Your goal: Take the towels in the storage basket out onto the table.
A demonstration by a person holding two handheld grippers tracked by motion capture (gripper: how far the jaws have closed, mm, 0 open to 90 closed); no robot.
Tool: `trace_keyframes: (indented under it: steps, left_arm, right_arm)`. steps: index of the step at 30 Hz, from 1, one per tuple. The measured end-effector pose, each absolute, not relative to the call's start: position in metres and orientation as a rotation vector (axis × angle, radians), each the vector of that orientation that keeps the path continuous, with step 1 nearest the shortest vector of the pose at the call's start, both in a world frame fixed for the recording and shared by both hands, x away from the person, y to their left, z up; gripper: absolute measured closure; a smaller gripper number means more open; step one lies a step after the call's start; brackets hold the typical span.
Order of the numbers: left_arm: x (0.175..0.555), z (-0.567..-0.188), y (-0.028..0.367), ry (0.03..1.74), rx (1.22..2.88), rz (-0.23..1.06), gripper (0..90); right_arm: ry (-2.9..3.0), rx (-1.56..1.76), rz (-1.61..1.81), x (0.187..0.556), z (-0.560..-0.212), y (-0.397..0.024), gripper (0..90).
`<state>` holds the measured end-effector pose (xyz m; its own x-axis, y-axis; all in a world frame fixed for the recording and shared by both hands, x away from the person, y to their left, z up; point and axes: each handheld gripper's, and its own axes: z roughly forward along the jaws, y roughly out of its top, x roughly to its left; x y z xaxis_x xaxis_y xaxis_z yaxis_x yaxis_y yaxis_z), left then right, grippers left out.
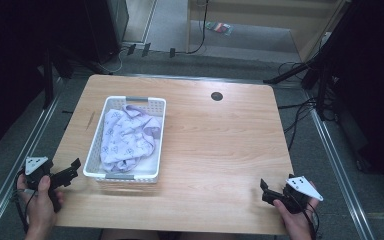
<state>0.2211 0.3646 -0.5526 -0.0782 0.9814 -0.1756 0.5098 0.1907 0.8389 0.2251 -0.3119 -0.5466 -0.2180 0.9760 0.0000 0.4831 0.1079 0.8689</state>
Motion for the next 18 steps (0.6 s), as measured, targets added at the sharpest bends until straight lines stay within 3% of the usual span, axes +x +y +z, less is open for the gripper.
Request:
trace_keyframes:
  steps: [11, 13, 18]
  left_arm:
    - [0.222, -0.553, 0.369, 1.706, 1.394, 0.742, 4.9]
    - [0.220, -0.551, 0.370, 1.699, 1.450, 0.720, 5.0]
    - [0.216, -0.538, 0.369, 1.639, 1.437, 0.723, 0.0]
  right_arm:
    - [1.778, 1.423, 1.039, 0.225, -0.547, -0.312, 0.0]
    - [1.778, 1.424, 1.040, 0.225, -0.547, -0.312, 0.0]
    - [1.780, 1.424, 1.037, 0.225, -0.547, -0.312, 0.0]
